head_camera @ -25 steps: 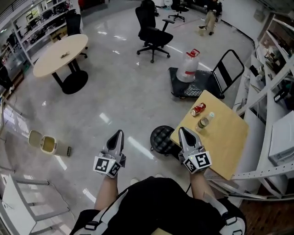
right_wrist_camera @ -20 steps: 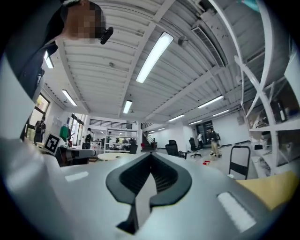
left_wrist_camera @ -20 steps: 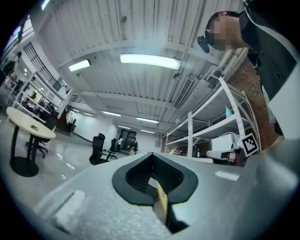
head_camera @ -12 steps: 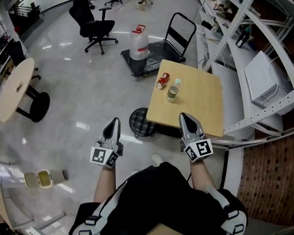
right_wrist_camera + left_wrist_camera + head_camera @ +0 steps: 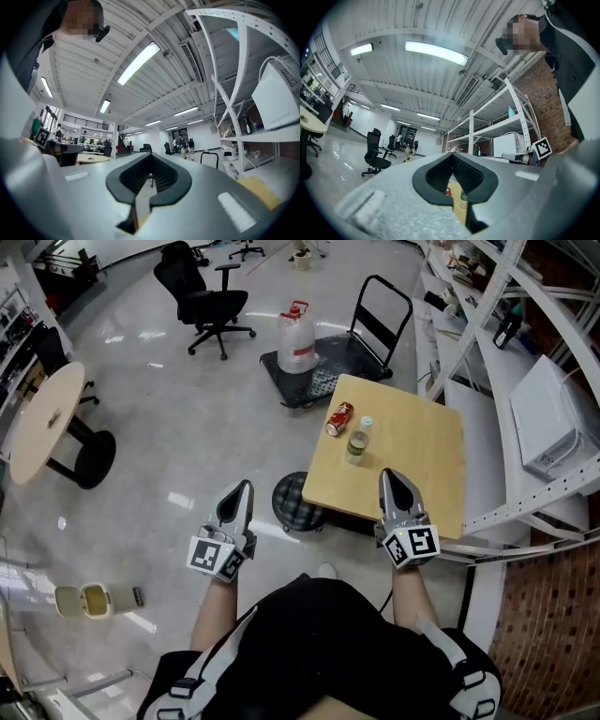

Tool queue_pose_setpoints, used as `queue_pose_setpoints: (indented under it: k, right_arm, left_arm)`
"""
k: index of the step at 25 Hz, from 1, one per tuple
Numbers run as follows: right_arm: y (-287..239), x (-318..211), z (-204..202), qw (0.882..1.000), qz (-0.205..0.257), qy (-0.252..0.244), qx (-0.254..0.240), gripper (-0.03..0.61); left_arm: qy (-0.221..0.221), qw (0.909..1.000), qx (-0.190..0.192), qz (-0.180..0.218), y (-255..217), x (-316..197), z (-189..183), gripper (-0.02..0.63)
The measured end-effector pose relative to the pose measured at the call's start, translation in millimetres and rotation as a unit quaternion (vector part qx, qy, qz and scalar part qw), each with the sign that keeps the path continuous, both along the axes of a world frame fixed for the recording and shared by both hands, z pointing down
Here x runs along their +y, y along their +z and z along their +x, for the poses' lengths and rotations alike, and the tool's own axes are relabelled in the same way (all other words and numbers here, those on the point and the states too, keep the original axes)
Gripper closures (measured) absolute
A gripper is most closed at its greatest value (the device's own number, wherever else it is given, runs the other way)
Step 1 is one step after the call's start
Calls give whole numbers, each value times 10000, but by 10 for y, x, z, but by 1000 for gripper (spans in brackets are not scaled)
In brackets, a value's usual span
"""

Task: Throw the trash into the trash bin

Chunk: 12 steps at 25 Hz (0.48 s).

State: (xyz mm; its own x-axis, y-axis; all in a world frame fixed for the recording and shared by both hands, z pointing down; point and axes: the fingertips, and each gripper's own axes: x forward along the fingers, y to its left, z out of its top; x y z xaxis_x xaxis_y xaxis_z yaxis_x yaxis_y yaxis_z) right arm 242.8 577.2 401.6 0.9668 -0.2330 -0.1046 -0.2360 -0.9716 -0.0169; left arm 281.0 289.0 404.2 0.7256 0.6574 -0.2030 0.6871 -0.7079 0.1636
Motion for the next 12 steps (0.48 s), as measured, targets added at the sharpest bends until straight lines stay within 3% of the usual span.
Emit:
queue_pose_setpoints:
  k: [7,12]
  right_arm:
    - [327,189,446,9991,204,-310,-224,575]
    - [385,366,635,9979,310,-521,-235,575]
  left_arm:
    - [-473,9987,-157,69,38,101,112,614]
    - [-542,9979,-337,62,98,416,253,614]
